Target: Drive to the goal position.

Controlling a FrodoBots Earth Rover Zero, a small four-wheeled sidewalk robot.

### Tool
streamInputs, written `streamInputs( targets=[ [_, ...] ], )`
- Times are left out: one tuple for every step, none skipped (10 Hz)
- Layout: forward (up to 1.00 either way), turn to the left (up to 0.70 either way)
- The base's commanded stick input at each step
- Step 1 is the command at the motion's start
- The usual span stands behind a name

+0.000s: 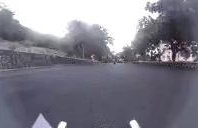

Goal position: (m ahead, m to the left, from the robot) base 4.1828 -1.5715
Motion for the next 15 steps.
streamInputs(
  targets=[
    [0.7,0.0],
    [0.7,0.0],
    [0.7,0.0],
    [0.7,0.0],
    [0.7,0.0],
    [0.7,0.0],
    [0.7,0.0],
    [0.7,0.0],
    [0.7,0.0],
    [0.7,0.0],
    [0.7,0.0],
    [0.7,0.0],
    [0.7,-0.34],
    [0.7,-0.35],
    [0.7,-0.35]
  ],
)
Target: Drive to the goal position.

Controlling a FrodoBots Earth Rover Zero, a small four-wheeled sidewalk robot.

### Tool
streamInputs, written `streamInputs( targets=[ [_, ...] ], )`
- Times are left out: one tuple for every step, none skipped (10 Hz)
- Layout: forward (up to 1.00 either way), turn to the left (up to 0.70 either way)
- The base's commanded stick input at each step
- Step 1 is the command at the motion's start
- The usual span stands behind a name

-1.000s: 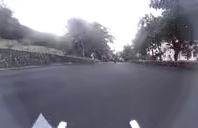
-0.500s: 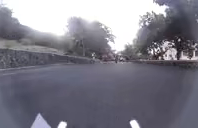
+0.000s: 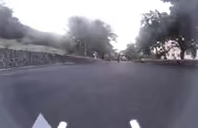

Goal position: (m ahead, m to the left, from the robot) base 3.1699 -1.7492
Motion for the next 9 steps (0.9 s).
streamInputs(
  targets=[
    [0.7,-0.35],
    [0.7,-0.35],
    [0.7,-0.35],
    [0.7,-0.35],
    [0.7,-0.35],
    [0.7,-0.35],
    [0.7,-0.35],
    [0.7,-0.2],
    [0.7,0.0]
  ],
)
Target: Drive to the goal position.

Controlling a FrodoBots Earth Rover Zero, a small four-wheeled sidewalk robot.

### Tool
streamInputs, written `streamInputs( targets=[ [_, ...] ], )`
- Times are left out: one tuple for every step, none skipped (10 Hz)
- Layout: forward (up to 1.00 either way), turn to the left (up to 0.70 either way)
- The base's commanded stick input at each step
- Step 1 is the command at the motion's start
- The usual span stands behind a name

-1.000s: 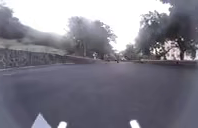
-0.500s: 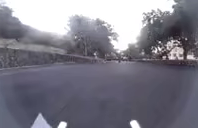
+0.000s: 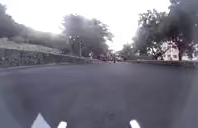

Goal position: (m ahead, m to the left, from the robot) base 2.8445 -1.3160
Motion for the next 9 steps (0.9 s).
streamInputs(
  targets=[
    [0.7,0.0],
    [0.7,0.0],
    [0.7,0.0],
    [0.7,0.0],
    [0.7,0.0],
    [0.7,0.0],
    [0.7,0.0],
    [0.7,0.0],
    [0.7,0.0]
  ],
)
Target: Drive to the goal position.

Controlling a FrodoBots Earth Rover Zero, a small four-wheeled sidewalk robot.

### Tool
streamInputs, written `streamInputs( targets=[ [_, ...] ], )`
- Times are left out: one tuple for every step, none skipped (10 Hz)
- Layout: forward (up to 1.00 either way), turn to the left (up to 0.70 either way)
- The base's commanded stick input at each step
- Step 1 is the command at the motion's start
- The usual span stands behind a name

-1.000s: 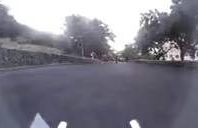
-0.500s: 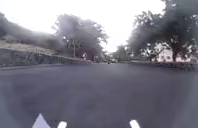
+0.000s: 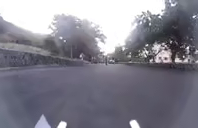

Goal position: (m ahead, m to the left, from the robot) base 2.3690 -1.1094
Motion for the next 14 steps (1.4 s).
streamInputs(
  targets=[
    [0.7,0.0],
    [0.7,0.0],
    [0.7,0.0],
    [0.7,0.0],
    [0.7,0.0],
    [0.7,0.0],
    [0.7,0.0],
    [0.7,0.0],
    [0.7,0.0],
    [0.7,0.0],
    [0.7,0.0],
    [0.7,0.0],
    [0.7,0.0],
    [0.7,0.0]
  ],
)
